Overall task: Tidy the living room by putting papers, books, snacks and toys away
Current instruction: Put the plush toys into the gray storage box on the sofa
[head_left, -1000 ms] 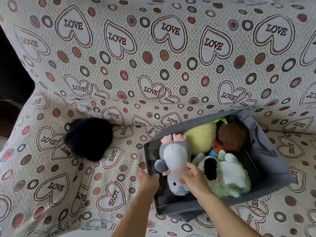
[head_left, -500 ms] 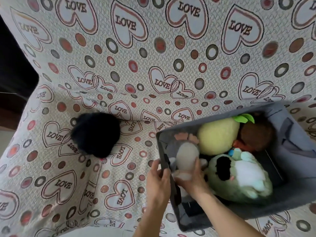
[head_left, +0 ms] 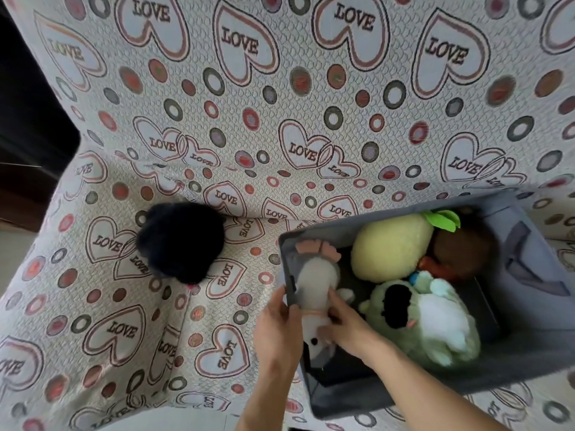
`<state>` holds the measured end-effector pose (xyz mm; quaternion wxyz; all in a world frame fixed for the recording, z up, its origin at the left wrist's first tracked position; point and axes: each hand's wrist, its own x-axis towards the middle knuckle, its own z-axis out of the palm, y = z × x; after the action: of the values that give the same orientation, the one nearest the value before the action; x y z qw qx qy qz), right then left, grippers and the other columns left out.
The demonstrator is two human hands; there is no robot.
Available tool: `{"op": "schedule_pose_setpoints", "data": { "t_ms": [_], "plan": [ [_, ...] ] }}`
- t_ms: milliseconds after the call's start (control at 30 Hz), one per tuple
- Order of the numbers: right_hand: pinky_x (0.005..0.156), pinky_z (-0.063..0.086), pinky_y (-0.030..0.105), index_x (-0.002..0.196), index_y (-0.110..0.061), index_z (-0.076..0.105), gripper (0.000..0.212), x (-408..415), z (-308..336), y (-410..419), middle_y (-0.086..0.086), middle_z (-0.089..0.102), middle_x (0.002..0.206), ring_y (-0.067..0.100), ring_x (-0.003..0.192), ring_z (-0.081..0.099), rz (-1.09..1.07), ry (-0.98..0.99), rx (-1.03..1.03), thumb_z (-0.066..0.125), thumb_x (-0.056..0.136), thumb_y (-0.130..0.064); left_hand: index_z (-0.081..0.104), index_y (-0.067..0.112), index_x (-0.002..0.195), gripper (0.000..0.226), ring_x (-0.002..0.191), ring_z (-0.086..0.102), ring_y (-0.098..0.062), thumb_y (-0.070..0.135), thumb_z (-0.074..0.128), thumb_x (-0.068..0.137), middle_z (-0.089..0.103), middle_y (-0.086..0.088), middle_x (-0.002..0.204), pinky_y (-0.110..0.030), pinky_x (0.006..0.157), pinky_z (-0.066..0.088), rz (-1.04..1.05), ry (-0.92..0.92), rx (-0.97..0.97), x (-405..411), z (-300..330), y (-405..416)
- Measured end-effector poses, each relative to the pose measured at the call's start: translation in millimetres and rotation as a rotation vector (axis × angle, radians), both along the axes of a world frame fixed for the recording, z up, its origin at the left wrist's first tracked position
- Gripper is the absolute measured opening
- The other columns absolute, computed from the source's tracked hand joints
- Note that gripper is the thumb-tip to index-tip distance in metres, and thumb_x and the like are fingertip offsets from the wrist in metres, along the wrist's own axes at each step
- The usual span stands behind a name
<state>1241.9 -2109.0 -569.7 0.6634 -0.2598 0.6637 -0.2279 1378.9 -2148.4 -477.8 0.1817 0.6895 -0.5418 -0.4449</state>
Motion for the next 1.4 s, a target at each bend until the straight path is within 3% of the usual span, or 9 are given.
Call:
{"op": "schedule_pose_setpoints", "data": {
  "t_ms": [267, 333, 433, 600, 667, 833, 1033, 1300, 1400],
  "plan": [
    [0.095, 0.044, 0.029, 0.128, -0.027, 0.056, 0.04, 85, 87, -61, -0.005, 0.062, 0.122, 0.016, 0.116, 0.057, -0.012, -0.036, -0.112, 0.043, 0.097, -0.048, 0.068, 0.023, 0.102, 0.032, 0.072, 0.06, -0.02, 0.038, 0.04, 0.099, 0.067, 0.0, 0.08, -0.033, 0.065, 0.048, 0.023, 0.089, 0.064, 47, 27, -55],
    [0.081, 0.047, 0.025, 0.116, -0.027, 0.056, 0.039, 109, 102, -71, -0.011, 0.064, 0.104, 0.013, 0.099, 0.061, 0.094, 0.027, -0.12, 0.043, 0.094, -0.055, 0.071, 0.024, 0.098, 0.052, 0.081, 0.064, -0.019, 0.051, 0.027, 0.101, 0.069, -0.002, 0.087, -0.031, 0.064, 0.051, 0.093, 0.267, 0.252, 65, 34, -61],
    [0.069, 0.046, 0.012, 0.134, -0.015, 0.045, 0.042, 129, 105, -80, 0.003, 0.061, 0.122, 0.019, 0.107, 0.061, 0.15, 0.103, -0.14, 0.052, 0.096, -0.032, 0.075, 0.032, 0.091, 0.06, 0.082, 0.063, -0.019, 0.061, 0.023, 0.098, 0.069, -0.003, 0.088, -0.03, 0.066, 0.05, 0.084, 0.351, 0.393, 93, 32, -69],
    [0.076, 0.025, 0.017, 0.146, -0.016, 0.033, 0.047, 139, 100, -102, 0.003, 0.048, 0.143, 0.024, 0.129, 0.045, 0.209, 0.381, -0.09, 0.043, 0.1, -0.025, 0.063, 0.019, 0.082, 0.02, 0.077, 0.059, -0.019, 0.026, 0.051, 0.096, 0.064, -0.01, 0.092, -0.032, 0.067, 0.048, 0.169, 0.175, 0.317, 132, 14, -108],
    [0.077, 0.026, 0.018, 0.143, -0.017, 0.039, 0.046, 150, 95, -114, 0.004, 0.05, 0.142, 0.023, 0.123, 0.049, 0.153, 0.39, -0.082, 0.045, 0.098, -0.025, 0.064, 0.015, 0.099, 0.013, 0.076, 0.057, -0.017, 0.023, 0.055, 0.093, 0.06, -0.007, 0.095, -0.034, 0.074, 0.051, 0.243, 0.146, 0.29, 152, 2, -131],
    [0.084, 0.043, 0.031, 0.13, -0.022, 0.05, 0.038, 176, 82, -152, 0.001, 0.063, 0.118, 0.025, 0.104, 0.058, 0.022, 0.38, -0.054, 0.044, 0.092, -0.02, 0.028, 0.013, 0.149, 0.078, 0.128, 0.048, -0.029, 0.031, 0.07, 0.086, 0.043, -0.012, 0.145, -0.039, 0.106, 0.041, 0.366, 0.077, 0.314, 199, -33, -193],
    [0.069, 0.031, 0.018, 0.134, -0.017, 0.045, 0.039, 197, 77, -184, 0.005, 0.057, 0.119, 0.015, 0.091, 0.047, 0.042, 0.4, -0.039, 0.044, 0.095, -0.014, 0.032, 0.007, 0.144, 0.115, 0.126, 0.05, -0.036, 0.049, 0.087, 0.053, 0.049, -0.017, 0.139, -0.049, 0.107, 0.041, 0.589, 0.125, 0.491, 232, -98, -228],
    [0.061, 0.033, 0.014, 0.13, -0.012, 0.047, 0.037, 206, 66, -190, 0.004, 0.059, 0.109, 0.014, 0.085, 0.044, 0.045, 0.455, -0.021, 0.043, 0.093, -0.012, 0.045, 0.01, 0.138, 0.118, 0.114, 0.06, -0.033, 0.049, 0.092, 0.037, 0.061, -0.013, 0.128, -0.045, 0.103, 0.046, 0.664, 0.271, 0.55, 219, -112, -239],
    [0.057, 0.034, 0.003, 0.128, -0.012, 0.047, 0.035, 207, 67, -190, -0.001, 0.054, 0.1, 0.013, 0.08, 0.043, 0.023, 0.429, -0.024, 0.042, 0.094, -0.01, 0.048, 0.0, 0.133, 0.096, 0.115, 0.059, -0.036, 0.044, 0.087, 0.058, 0.06, -0.018, 0.127, -0.038, 0.103, 0.045, 0.642, 0.223, 0.54, 207, -90, -244]
  ]
}}
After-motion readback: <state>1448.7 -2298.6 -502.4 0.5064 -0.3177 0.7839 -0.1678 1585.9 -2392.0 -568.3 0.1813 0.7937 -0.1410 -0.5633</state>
